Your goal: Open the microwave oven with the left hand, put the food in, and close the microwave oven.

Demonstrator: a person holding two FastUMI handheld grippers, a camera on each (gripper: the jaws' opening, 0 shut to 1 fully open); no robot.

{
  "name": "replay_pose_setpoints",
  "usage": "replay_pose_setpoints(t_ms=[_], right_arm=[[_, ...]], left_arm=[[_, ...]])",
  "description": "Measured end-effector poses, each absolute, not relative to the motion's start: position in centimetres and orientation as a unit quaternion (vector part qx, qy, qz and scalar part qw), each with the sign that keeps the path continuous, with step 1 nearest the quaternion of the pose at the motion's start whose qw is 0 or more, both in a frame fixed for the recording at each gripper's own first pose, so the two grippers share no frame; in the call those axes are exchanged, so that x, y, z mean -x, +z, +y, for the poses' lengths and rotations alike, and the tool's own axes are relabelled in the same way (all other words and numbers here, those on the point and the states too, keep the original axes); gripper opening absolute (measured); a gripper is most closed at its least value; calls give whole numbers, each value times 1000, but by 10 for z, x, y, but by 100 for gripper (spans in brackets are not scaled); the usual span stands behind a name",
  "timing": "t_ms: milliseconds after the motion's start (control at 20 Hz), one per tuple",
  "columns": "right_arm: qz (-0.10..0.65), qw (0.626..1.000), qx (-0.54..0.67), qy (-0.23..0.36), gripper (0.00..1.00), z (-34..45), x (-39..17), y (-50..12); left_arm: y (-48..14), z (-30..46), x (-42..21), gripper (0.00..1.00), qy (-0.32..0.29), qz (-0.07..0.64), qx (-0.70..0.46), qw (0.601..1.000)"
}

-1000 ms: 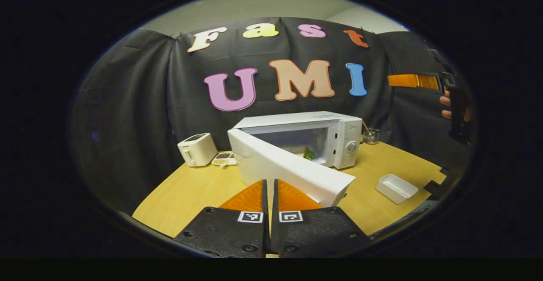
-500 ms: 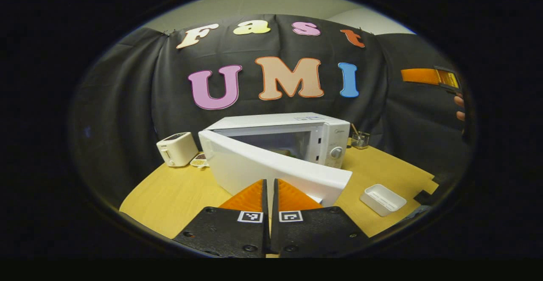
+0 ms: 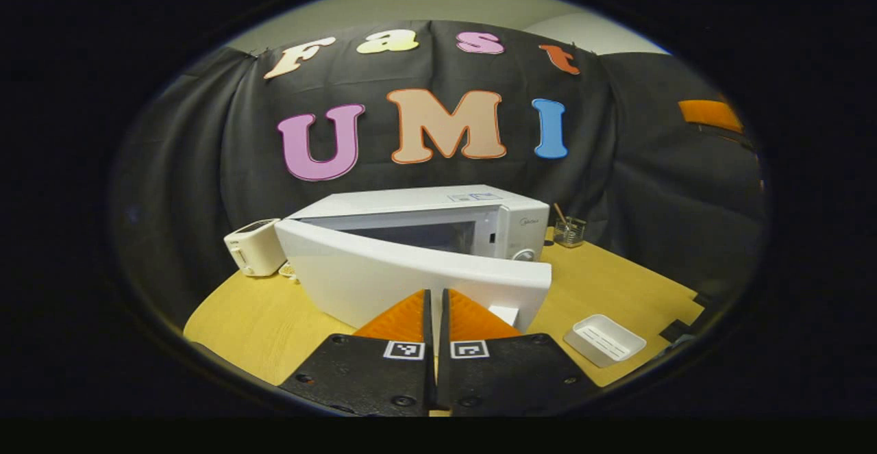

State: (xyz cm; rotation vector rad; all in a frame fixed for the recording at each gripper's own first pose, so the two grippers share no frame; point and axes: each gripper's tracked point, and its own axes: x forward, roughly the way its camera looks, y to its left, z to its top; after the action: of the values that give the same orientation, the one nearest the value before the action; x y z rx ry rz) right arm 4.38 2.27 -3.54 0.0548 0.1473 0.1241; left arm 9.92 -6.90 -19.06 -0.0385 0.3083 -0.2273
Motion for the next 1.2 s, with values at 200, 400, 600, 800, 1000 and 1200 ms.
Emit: replay_pose_setpoints(t_ms=[200,400,600,800,1000,1200], right_arm=[[80,993,-42,72,94,19,-34,-36],[84,992,-49,74,95,9,-31,-33],[89,993,-47,67,95,1,-26,-35],[91,993,-45,57,95,-8,-22,-34],[90,994,-44,48,100,-16,-17,-33],[96,993,-49,47,96,-15,-12,-35]], left_arm=[[-191,-79,-115,0,-117,148,14,982],[-193,-89,-131,0,-117,151,19,981],[-192,-96,-147,0,-115,150,26,982],[-193,-103,-165,0,-109,151,46,981],[-195,-112,-182,0,-108,149,33,982],[-201,-127,-197,2,-122,153,21,981]])
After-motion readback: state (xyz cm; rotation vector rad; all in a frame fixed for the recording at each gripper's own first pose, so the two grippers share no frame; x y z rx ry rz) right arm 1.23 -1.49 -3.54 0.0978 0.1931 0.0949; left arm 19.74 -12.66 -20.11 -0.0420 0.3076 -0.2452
